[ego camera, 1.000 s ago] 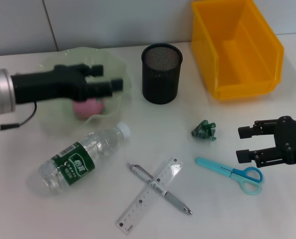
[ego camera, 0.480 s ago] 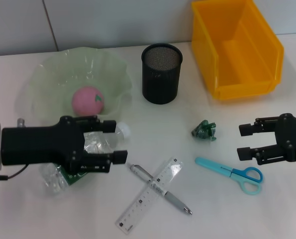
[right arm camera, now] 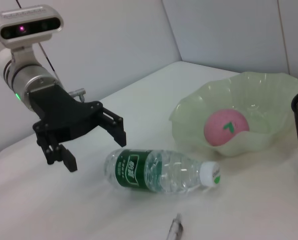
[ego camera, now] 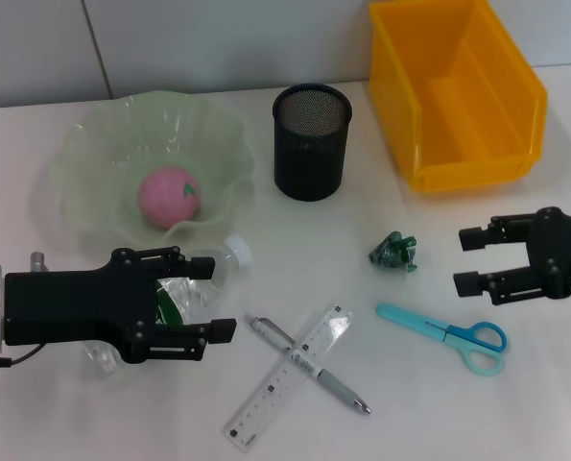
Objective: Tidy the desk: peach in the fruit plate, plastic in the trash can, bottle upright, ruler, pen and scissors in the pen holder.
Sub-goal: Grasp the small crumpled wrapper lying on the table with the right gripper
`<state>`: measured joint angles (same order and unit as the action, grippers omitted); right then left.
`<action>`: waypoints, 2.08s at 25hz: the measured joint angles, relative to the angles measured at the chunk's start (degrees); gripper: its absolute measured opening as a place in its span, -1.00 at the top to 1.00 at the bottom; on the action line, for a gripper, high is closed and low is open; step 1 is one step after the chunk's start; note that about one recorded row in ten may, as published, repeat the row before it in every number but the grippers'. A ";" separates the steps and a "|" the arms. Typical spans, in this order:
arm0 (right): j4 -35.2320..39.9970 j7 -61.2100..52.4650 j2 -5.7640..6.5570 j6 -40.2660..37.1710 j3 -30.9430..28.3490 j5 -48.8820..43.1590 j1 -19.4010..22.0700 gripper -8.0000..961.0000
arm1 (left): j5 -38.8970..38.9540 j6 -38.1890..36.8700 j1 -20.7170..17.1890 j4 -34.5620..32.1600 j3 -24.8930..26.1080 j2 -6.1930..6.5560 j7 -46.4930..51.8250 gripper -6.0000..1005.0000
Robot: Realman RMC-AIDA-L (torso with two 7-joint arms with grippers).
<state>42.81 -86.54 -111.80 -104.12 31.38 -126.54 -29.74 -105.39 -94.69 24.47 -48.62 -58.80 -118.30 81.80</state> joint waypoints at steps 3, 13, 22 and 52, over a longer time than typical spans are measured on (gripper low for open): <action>0.64 -1.73 0.02 -0.59 0.00 0.56 -1.39 -0.63 | 0.11 -0.12 -0.02 0.03 0.09 -0.01 -0.60 -0.62; 11.83 -23.41 0.41 0.24 6.62 -0.71 -10.81 -0.63 | 0.27 0.22 0.43 0.10 0.54 -0.09 -2.55 -0.61; 14.02 -31.54 0.00 6.66 17.92 -12.95 -18.35 -0.63 | 0.88 0.94 0.50 0.11 0.62 -0.11 -2.91 -0.60; 2.49 -31.10 -5.60 25.93 33.50 -24.44 -21.08 -0.63 | 1.08 1.52 0.59 0.13 0.62 -0.18 -2.08 -0.57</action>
<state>45.30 -117.64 -117.41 -78.19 64.88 -150.98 -50.82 -104.31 -93.16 25.05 -48.49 -58.18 -118.47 79.72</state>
